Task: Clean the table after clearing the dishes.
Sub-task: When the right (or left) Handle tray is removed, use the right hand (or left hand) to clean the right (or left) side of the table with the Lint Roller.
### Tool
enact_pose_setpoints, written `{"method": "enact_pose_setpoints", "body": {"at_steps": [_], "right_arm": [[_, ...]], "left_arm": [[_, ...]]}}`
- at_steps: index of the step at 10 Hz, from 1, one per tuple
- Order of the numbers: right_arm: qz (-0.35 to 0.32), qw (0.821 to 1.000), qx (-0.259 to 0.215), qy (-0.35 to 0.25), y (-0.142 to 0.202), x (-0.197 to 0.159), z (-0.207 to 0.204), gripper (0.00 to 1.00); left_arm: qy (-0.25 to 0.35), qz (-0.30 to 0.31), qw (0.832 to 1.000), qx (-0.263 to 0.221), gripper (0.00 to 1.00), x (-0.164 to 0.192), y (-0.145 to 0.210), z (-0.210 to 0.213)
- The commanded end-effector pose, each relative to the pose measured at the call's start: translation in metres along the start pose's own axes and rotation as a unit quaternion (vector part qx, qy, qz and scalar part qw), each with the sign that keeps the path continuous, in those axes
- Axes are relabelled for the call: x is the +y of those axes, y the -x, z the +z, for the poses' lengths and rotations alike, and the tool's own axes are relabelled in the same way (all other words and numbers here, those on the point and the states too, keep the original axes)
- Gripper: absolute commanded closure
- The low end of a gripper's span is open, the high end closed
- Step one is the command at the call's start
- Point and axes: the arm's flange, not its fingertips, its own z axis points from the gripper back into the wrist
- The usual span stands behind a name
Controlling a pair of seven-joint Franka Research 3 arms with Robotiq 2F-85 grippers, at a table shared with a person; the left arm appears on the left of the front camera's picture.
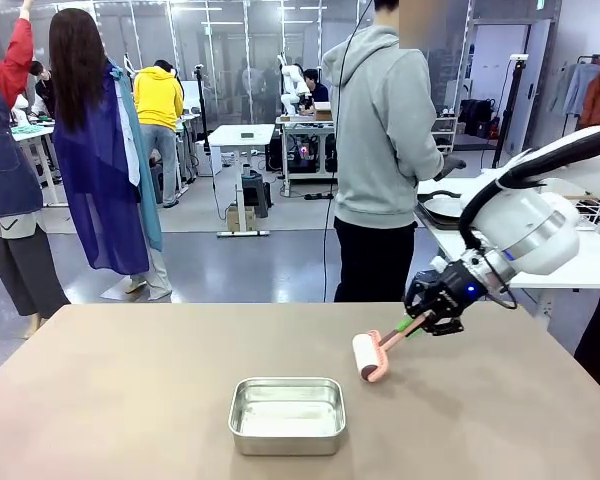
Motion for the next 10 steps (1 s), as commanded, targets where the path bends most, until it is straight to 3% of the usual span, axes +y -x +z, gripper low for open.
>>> {"method": "enact_pose_setpoints", "body": {"at_steps": [1, 4, 10], "right_arm": [[-0.04, 0.994, -0.023, 0.097, 0.004, -0.036, 0.007, 0.79], [-0.062, 0.977, -0.091, 0.184, 0.019, -0.051, 0.036, 0.79], [-0.089, 0.957, -0.133, 0.244, 0.021, -0.11, 0.085, 0.79]], "left_arm": [[-0.001, 0.002, 1.0, -0.002, 0.0, -0.006, 0.004, -0.002], [-0.001, 0.002, 1.0, -0.002, 0.0, -0.006, 0.004, -0.002], [-0.001, 0.002, 1.0, -0.002, 0.0, -0.006, 0.004, -0.002]]}}
